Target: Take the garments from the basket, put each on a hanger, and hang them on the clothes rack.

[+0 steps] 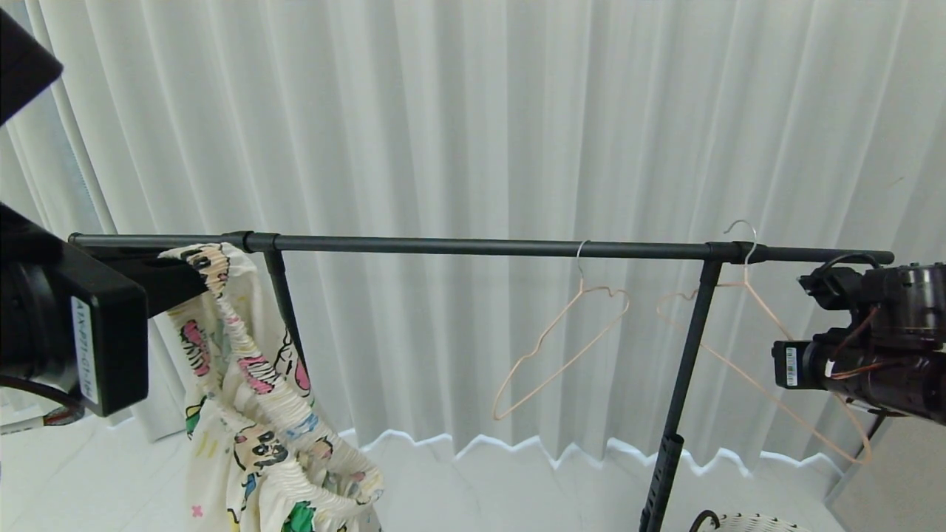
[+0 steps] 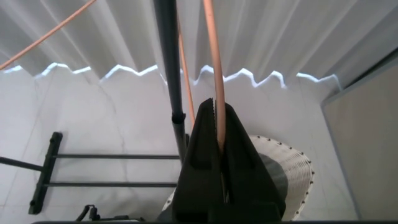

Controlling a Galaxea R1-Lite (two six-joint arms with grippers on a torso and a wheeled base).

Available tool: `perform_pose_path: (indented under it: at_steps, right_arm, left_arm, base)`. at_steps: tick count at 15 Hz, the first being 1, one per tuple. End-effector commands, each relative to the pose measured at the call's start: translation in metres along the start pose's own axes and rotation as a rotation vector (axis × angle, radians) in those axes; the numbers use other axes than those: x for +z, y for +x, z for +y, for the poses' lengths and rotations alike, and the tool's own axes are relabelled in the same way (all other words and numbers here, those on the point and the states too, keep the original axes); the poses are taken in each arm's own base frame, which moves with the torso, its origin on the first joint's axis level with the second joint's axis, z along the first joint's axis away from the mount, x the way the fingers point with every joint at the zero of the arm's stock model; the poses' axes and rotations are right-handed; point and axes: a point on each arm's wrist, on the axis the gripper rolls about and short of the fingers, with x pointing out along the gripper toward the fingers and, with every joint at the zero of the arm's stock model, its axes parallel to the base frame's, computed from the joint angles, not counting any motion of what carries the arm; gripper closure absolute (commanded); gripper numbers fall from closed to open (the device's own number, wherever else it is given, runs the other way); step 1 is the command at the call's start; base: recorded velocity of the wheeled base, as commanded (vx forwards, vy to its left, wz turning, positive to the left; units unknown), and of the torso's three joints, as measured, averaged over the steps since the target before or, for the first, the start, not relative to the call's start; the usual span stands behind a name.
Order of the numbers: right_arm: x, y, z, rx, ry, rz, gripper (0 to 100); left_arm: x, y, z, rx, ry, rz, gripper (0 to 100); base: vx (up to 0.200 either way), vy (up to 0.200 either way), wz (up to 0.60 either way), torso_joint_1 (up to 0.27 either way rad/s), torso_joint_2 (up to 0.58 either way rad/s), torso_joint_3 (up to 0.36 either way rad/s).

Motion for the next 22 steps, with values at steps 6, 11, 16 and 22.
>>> perform_pose_path:
  at_steps: [6, 11, 16, 22]
  right_arm:
    - [-0.008, -0.045, -0.006, 0.008, -0.028, -0.076, 100]
    - [-0.019, -0.075, -0.011, 0.015, -0.024, -0.128, 100]
    - [-0.034, -0.107, 0.001, 0.181, -0.074, -0.185, 100]
    - [-0.069, -0.150, 0.029, 0.668, -0.207, -0.199, 100]
  left_arm:
    - [-0.001, 0.003, 0.000, 0.065, 0.005, 0.016, 100]
    - [-0.006, 0.006, -0.002, 0.064, 0.011, 0.038, 100]
    - [-0.021, 0.015, 0.001, 0.105, 0.019, 0.101, 100]
    - [-0.052, 0.032, 0.003, 0.166, 0.043, 0.241, 100]
  base:
    - [-0.067, 0.000, 0.00, 0.001, 0.00, 0.004]
    - [-0.200, 0.000, 0.00, -0.004, 0.00, 0.004]
    - [-0.200, 0.000, 0.00, 0.003, 0.00, 0.001]
    - [0.000, 0.000, 0.00, 0.000, 0.00, 0.000]
